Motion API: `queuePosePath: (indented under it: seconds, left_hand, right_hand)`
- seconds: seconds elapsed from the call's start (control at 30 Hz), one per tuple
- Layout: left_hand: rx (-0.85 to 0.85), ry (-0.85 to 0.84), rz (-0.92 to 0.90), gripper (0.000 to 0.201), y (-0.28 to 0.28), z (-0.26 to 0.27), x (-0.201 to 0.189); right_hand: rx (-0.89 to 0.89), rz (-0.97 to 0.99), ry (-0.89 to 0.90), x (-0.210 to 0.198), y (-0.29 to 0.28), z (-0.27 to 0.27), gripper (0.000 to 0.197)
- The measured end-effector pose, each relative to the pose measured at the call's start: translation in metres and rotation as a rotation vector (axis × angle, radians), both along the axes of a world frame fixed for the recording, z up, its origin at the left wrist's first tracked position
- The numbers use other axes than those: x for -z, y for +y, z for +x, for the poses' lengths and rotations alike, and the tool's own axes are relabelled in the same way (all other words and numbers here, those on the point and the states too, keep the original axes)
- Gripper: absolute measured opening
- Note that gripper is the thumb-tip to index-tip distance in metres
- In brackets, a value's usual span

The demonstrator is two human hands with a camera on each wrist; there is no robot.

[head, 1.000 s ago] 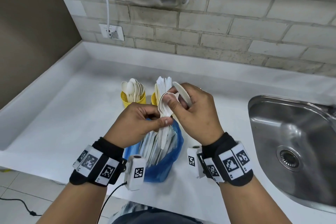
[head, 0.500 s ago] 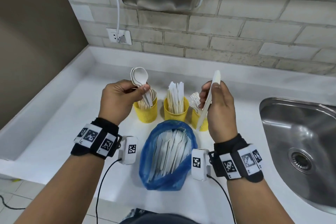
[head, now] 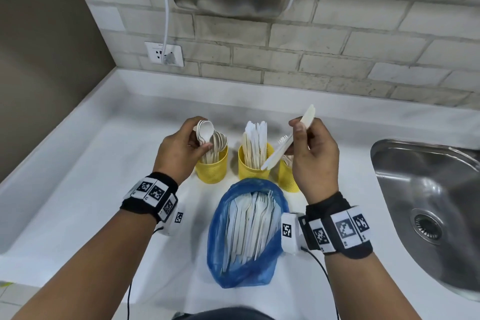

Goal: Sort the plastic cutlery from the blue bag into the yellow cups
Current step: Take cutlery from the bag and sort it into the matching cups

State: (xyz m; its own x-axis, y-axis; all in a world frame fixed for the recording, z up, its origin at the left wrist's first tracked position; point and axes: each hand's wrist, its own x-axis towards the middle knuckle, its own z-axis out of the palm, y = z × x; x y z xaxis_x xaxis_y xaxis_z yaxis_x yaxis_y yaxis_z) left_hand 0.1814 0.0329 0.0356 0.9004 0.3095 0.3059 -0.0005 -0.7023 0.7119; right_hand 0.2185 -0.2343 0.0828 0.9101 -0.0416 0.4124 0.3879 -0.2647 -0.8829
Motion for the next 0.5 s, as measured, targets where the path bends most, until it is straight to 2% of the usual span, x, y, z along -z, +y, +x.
queuePosePath:
  seconds: [0.13,0.4,0.5]
  left_hand:
    - [0.036,0.035,0.123,0.07,0.001,-0.002,0.008]
    - [0.061,0.015,0.299,0.05,0.004,0.002,0.021]
    - [0.032,-0.021,0.315,0.048,0.005,0.003,0.025]
  right_hand:
    - [0.025,-0.105,-0.089,0.003,0.01,0.008,0.016]
    - [-0.005,-0.389,-0.061,0.023,0.031,0.018,0.022]
    - [-0.004,-0.553,-0.083,0.033,0.037,0.018,0.027]
